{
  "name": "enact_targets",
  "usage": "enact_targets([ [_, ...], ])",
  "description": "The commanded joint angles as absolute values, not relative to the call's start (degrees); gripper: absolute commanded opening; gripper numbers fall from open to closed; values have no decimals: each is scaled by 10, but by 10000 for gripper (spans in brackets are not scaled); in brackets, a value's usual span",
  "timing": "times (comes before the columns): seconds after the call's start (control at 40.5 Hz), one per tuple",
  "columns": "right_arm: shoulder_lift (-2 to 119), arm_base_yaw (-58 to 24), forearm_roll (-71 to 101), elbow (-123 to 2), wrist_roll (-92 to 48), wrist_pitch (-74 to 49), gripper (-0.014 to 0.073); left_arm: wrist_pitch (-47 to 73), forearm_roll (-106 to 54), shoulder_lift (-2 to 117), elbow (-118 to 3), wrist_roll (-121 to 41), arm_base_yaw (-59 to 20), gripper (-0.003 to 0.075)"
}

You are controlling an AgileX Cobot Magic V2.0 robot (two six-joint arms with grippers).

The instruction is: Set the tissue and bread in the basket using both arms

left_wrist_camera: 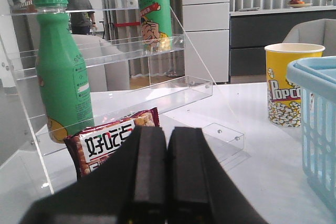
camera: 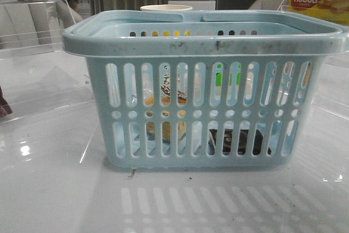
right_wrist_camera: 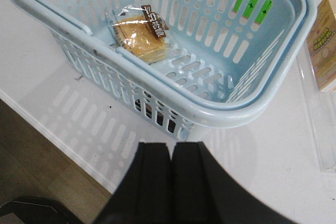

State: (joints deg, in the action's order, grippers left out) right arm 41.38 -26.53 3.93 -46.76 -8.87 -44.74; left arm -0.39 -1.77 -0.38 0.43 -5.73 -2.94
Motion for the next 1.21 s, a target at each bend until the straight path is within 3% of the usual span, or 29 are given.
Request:
enact_targets([
  [0.0,411,-265,40,-482,-93,-409,54,-54,-24,-13,3,-57,-33,91],
  [0.543,405,-265,40,-478,-93,-406,54,-54,-24,-13,3,-57,-33,91],
  [0.716,351,-188,35,-426,-93,-351,54,-54,-24,-13,3,-57,-33,91],
  [0.988,188,-48,35,-237,-93,-134,54,-54,-24,-13,3,-57,-33,91],
  [1.185,75,12,35,-114,-93,-98,54,-54,-24,-13,3,-57,-33,91],
])
